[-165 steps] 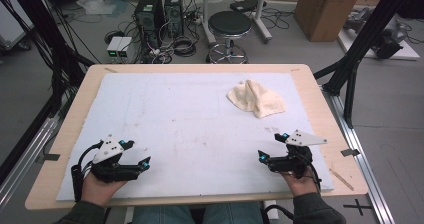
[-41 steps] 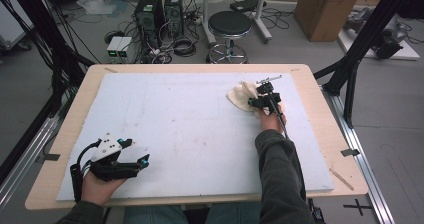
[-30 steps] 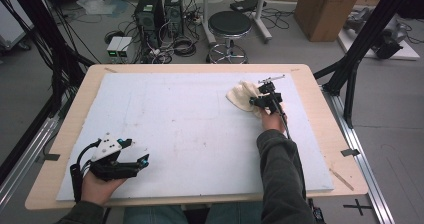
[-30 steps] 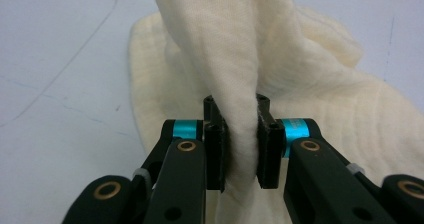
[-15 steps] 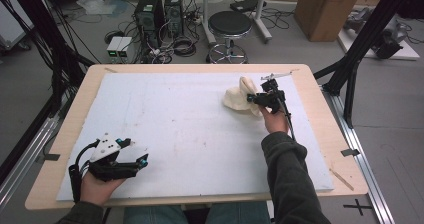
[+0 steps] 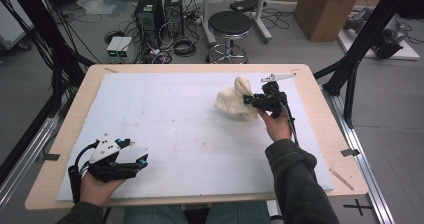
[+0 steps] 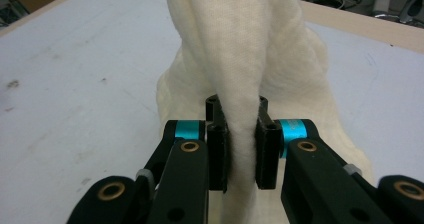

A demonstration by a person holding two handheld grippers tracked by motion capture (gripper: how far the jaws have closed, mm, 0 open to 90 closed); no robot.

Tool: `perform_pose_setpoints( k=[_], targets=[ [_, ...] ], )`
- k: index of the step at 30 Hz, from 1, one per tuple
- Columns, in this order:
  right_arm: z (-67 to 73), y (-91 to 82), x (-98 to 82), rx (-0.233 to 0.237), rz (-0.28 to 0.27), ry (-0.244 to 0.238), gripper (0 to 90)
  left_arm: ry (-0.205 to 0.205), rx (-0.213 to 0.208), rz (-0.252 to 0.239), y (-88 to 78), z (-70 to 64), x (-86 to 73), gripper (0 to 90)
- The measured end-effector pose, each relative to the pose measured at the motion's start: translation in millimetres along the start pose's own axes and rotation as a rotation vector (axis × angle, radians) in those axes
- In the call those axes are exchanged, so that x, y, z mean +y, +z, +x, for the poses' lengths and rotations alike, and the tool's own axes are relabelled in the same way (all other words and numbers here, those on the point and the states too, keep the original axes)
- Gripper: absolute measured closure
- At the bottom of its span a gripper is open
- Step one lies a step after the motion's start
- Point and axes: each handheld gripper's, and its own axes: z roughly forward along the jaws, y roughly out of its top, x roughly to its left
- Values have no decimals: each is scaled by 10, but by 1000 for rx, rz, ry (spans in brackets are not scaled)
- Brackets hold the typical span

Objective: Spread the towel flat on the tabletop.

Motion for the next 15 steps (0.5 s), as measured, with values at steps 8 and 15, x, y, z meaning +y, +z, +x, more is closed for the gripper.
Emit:
perform_pose_setpoints(
  k=[8, 15],
  targets=[
    [215, -130, 3, 56, -39, -6, 802, -1, 1, -6, -3, -10, 2, 206],
    [454, -136, 7, 112, -43, -19, 802, -3, 0, -11, -3, -9, 4, 206]
  ],
)
